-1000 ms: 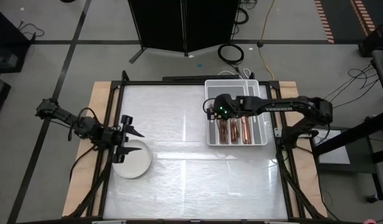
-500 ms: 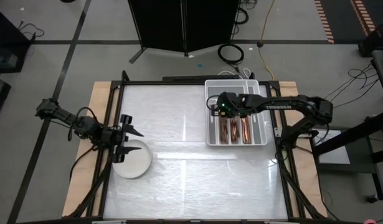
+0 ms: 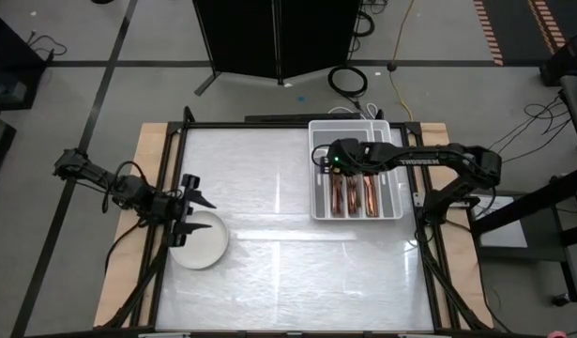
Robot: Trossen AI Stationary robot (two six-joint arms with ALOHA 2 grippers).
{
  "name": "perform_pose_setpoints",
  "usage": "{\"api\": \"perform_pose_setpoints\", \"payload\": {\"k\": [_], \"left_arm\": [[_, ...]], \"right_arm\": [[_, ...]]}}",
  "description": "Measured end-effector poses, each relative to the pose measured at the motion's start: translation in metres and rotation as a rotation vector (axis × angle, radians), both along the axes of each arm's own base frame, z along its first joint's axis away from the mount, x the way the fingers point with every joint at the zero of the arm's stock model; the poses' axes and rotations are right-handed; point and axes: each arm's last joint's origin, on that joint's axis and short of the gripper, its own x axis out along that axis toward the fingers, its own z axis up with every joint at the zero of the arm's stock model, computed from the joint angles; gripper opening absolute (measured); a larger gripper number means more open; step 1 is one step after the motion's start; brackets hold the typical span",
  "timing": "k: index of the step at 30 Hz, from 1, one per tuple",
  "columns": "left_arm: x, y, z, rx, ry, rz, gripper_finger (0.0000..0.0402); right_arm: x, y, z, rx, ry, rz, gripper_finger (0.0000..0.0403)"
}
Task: Sort silverware
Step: Put the bronze spoon into the silverware tray
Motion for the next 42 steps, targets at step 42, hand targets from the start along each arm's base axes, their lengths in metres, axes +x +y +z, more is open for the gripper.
{"api": "perform_pose_setpoints", "payload": {"k": [42], "left_arm": [[-0.003, 0.002, 0.002, -0.009, -0.018, 0.007, 0.0215]], "right_arm": [[0.017, 0.005, -0.041, -0.034, 0.15, 0.053, 0.0]]}}
